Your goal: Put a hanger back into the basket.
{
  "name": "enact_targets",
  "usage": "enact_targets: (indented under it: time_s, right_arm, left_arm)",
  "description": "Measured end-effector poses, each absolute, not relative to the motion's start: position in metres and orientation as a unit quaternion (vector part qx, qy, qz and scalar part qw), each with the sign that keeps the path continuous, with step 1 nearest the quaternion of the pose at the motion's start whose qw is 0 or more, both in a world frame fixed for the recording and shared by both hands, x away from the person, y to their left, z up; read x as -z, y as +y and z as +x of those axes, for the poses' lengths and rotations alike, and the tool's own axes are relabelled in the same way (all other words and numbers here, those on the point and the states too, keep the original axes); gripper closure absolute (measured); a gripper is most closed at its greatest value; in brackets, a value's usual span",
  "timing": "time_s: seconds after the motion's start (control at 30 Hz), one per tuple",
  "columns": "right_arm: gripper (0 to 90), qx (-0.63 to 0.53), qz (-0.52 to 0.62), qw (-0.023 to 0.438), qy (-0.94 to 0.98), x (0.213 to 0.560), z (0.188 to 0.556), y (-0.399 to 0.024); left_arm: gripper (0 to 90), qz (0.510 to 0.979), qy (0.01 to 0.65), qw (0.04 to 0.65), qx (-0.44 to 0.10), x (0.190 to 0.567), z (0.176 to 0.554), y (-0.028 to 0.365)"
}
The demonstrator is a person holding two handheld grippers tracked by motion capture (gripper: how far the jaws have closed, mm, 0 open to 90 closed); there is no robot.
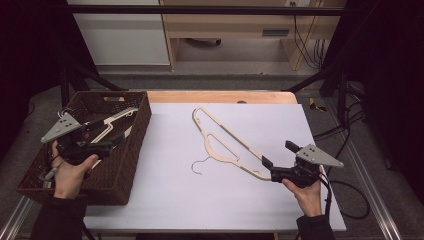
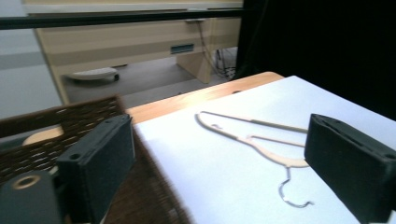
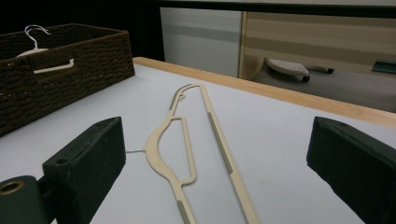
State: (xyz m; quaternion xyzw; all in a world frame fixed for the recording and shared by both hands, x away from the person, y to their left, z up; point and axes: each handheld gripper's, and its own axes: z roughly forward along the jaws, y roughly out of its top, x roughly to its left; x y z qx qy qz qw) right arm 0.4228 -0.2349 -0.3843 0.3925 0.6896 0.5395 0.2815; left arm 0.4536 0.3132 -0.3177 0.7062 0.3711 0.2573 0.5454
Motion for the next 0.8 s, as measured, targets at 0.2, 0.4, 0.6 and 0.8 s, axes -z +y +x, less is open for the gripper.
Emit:
enact_targets:
  time_s: [0.2, 0.4, 0.6, 0.8]
  right_arm:
    - [5.0, -0.539, 0.391, 0.277, 0.692, 0.387, 0.424, -0.233]
    - [5.1, -0.536, 0.389, 0.273, 0.698, 0.389, 0.428, -0.230]
    - [5.2, -0.537, 0.386, 0.271, 0.699, 0.388, 0.430, -0.228]
    - [5.4, -0.536, 0.383, 0.268, 0.703, 0.388, 0.432, -0.227]
  left_arm:
    - [5.8, 0.717, 0.356, 0.544, -0.251, 0.322, 0.456, 0.279]
    - [6.9, 0.733, 0.335, 0.541, -0.240, 0.328, 0.456, 0.247]
    - [8.9, 0.757, 0.312, 0.528, -0.226, 0.340, 0.460, 0.213]
    - [9.0, 0.776, 0.306, 0.513, -0.204, 0.357, 0.468, 0.183]
